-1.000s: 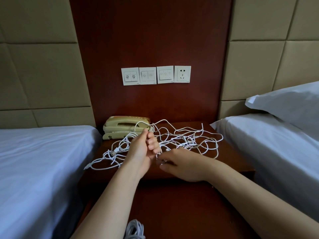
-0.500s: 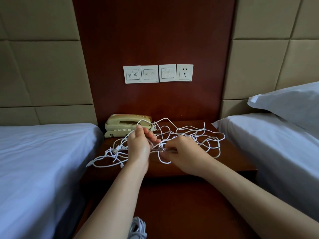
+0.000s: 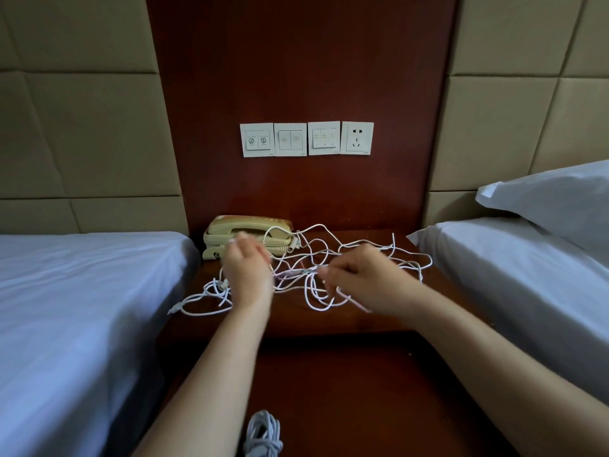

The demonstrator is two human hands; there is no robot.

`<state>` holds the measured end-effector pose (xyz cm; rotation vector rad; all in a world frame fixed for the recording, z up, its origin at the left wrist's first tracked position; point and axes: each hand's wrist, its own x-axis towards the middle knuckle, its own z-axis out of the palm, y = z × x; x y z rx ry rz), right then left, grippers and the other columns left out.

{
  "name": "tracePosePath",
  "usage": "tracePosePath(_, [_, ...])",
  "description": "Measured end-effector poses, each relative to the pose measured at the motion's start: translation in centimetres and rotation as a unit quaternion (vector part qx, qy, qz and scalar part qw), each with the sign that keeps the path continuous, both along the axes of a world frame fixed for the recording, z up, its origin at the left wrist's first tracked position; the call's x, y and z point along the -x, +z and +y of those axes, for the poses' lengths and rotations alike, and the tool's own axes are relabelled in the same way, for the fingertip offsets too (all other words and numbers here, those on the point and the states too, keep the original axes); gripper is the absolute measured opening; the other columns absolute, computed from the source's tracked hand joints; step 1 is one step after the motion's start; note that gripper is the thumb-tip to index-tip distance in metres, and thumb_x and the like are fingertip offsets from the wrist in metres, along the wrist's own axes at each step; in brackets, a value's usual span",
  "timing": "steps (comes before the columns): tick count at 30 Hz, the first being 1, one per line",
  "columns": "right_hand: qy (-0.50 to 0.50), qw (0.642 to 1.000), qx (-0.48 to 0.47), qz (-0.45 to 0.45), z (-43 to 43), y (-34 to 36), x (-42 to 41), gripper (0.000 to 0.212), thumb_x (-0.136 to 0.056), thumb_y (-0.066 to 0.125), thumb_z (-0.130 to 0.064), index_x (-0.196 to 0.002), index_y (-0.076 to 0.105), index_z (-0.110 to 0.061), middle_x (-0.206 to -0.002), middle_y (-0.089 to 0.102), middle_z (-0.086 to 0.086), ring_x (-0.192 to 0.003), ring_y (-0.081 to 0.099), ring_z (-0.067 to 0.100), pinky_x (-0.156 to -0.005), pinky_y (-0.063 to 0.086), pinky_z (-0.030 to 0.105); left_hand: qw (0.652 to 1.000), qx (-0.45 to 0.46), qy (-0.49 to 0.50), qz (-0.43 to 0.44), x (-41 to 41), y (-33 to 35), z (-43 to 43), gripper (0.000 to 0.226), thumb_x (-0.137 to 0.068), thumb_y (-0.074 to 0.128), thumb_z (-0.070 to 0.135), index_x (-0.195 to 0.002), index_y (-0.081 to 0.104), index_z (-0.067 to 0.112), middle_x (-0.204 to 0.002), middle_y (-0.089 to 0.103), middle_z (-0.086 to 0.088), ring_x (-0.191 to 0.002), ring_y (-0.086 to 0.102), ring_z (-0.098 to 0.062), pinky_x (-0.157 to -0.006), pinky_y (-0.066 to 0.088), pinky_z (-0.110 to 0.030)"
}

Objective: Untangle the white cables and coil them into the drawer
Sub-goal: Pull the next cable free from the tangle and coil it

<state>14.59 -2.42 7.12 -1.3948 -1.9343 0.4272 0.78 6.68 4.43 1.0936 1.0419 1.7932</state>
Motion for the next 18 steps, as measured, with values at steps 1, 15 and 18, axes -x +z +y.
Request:
tracePosePath(1, [-0.009,1.0,-0.003,0.012,-0.1,0.2,-0.5,0.04,-0.094,0.054,-0.025,-0.063,0.065,-0.003,-0.039,0.032,-0.008,-0.036,0.027,0.006,-0.041,0.023,0.014,0.999,0.013,-0.017,-0.031,0.7,0.0,0.5,0.042,-0.104,0.025,0.022,-0.064,0.039,0.014,-0.041,0.047,0.006,-0.042,0.043,-0.008,-0.054,0.033,-0.023])
tracePosePath(15, [-0.018,0.988,-0.133,0.078,0.4,0.9,-1.5,0.038,-0.097,0.049,-0.021,-0.064,0.06,-0.005,-0.043,0.026,-0.01,-0.039,0.022,0.005,-0.041,0.018,0.015,0.942,0.128,-0.25,0.182,-0.3,-1.7,-0.8,0.042,-0.1,0.031,0.01,-0.062,0.048,0.003,-0.043,0.048,-0.007,-0.028,0.045,-0.012,-0.035,0.035,-0.016])
tracePosePath(18, [-0.03,0.979,-0.136,0.146,0.7,0.7,-1.8,0.036,-0.098,0.048,-0.02,-0.071,0.065,-0.002,-0.044,0.025,-0.006,-0.04,0.02,0.005,-0.042,0.017,0.017,0.909,0.135,-0.319,0.231,-0.9,-1.7,-1.5,0.042,-0.1,0.029,0.012,-0.063,0.048,0.005,-0.036,0.045,0.001,-0.028,0.042,-0.013,-0.037,0.027,-0.017])
